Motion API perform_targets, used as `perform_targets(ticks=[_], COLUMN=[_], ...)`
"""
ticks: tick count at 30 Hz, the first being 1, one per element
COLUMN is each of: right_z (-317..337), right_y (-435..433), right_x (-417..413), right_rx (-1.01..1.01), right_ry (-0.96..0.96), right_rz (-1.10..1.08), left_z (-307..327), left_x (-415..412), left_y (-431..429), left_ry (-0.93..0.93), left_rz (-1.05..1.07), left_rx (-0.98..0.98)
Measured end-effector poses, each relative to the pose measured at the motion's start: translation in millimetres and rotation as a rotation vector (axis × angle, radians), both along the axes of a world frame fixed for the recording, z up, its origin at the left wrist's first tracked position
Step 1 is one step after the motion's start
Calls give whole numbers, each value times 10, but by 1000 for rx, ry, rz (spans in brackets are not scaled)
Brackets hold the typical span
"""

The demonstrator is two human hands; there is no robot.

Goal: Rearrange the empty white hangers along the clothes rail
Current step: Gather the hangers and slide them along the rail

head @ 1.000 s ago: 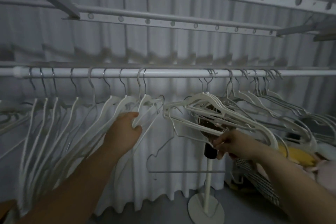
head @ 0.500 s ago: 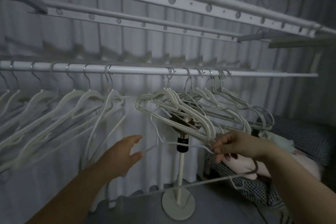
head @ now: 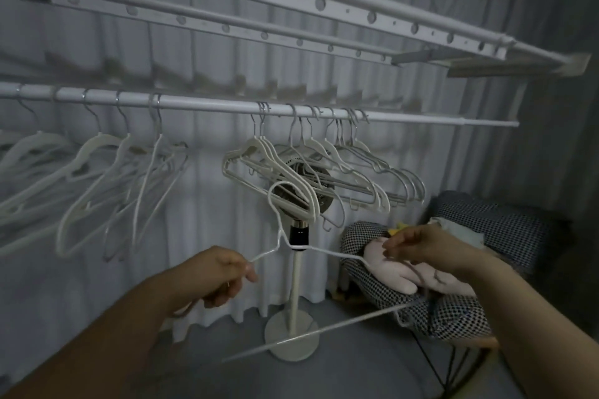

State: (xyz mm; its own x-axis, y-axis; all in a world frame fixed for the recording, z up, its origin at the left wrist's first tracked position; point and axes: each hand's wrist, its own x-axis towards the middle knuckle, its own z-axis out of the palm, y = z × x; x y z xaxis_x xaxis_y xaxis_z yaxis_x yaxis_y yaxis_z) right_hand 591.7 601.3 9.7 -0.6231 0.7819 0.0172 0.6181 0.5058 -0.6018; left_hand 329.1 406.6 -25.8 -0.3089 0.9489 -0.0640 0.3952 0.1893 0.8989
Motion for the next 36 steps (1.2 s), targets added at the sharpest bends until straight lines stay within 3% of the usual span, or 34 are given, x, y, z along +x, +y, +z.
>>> perform_targets(ticks=[5,12,18,28,36], right_z=[-75,-107,-13,-13,-123], right_y=[-117,-324,-420,-254,-171], right_x=[-356,-1134,-1665,-2142,-2197], right_rx=[49,172,286,211,236], right_ry=[162,398,363,299,309], right_rz=[-83,-77,-35,-128,-174], left_z=[96,-17,0,156,339], left_x=[78,-27,-212,-720,-861], left_y=[-278,-465,-325,-62,191], left_ry=[-142,-309,-360,-372,-339], left_rz=[44,387,458,375,356], left_rx=[-62,64,179,142,346])
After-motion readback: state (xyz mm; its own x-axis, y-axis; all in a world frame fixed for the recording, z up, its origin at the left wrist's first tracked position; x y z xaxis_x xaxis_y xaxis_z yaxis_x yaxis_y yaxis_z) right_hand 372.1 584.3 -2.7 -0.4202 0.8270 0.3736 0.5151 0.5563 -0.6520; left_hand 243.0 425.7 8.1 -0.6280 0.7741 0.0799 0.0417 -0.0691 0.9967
